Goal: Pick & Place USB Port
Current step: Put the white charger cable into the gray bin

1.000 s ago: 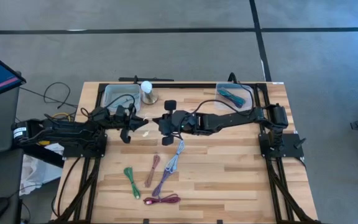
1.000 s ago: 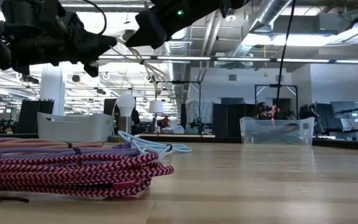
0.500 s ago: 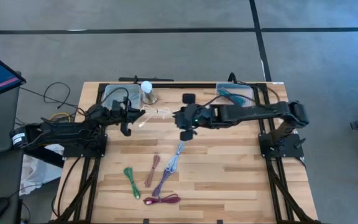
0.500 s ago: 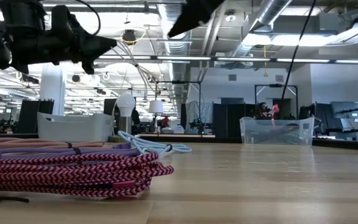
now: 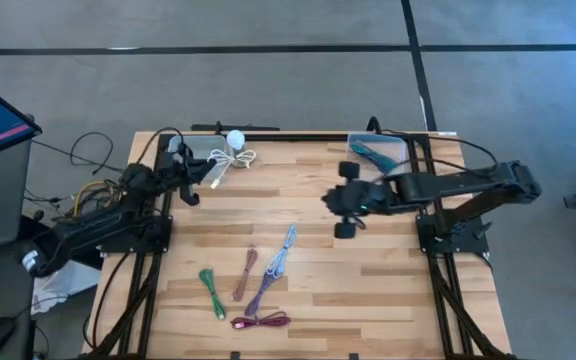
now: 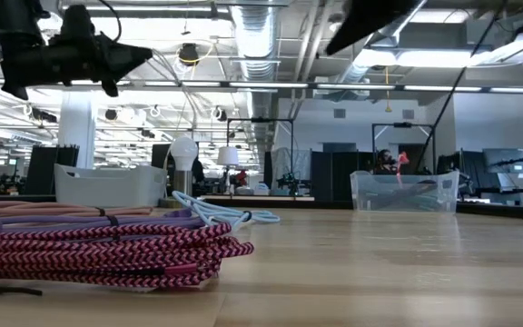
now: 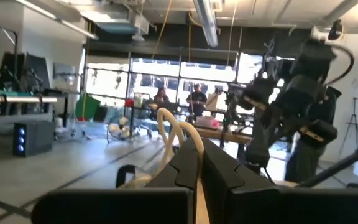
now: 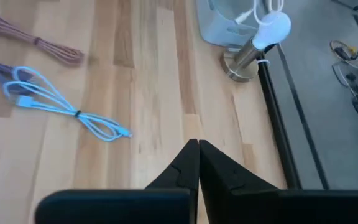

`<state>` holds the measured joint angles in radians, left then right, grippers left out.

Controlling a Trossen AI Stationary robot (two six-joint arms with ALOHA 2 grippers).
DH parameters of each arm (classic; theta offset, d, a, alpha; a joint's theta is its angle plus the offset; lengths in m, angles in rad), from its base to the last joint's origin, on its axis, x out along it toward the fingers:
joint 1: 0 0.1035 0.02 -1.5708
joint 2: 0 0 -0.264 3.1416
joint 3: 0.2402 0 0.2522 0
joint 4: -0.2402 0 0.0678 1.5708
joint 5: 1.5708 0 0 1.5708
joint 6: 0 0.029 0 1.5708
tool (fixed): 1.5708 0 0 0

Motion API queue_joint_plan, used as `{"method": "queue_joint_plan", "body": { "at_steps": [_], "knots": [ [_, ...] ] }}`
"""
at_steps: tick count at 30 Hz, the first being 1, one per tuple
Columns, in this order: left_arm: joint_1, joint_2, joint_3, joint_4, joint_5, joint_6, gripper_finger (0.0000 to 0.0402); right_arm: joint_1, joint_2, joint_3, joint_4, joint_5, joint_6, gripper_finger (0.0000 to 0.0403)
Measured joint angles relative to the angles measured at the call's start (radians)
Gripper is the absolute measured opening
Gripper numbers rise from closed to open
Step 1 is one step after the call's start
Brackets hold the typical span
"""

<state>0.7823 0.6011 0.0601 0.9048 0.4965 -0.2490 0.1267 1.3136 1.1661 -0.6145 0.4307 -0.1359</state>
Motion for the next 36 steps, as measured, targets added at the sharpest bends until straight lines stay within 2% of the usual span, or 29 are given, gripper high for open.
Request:
{"method": "queue_joint_plan", "body": {
  "at_steps": [11, 17, 20, 27, 36],
  "knots": [
    [0.317, -0.150, 0.000, -0.015, 0.195, -0.141, 0.0006, 0.171, -0.297, -0.247, 0.042, 0.195, 0.211, 0.0001],
    [0.484, -0.172, 0.000, -0.109, 0.239, -0.178, 0.0006, 0.247, -0.369, -0.340, 0.040, 0.312, 0.306, 0.0001],
    [0.547, -0.172, 0.000, -0.174, 0.242, -0.178, 0.0006, 0.271, -0.381, -0.364, 0.039, 0.334, 0.332, 0.0001],
    [0.654, -0.172, -0.025, -0.186, 0.260, -0.157, 0.0006, 0.305, -0.380, -0.386, 0.046, 0.360, 0.361, 0.0000],
    [0.660, -0.171, -0.056, -0.214, 0.292, -0.159, 0.0006, 0.371, -0.380, -0.386, 0.055, 0.414, 0.382, 0.0000]
  ]
}}
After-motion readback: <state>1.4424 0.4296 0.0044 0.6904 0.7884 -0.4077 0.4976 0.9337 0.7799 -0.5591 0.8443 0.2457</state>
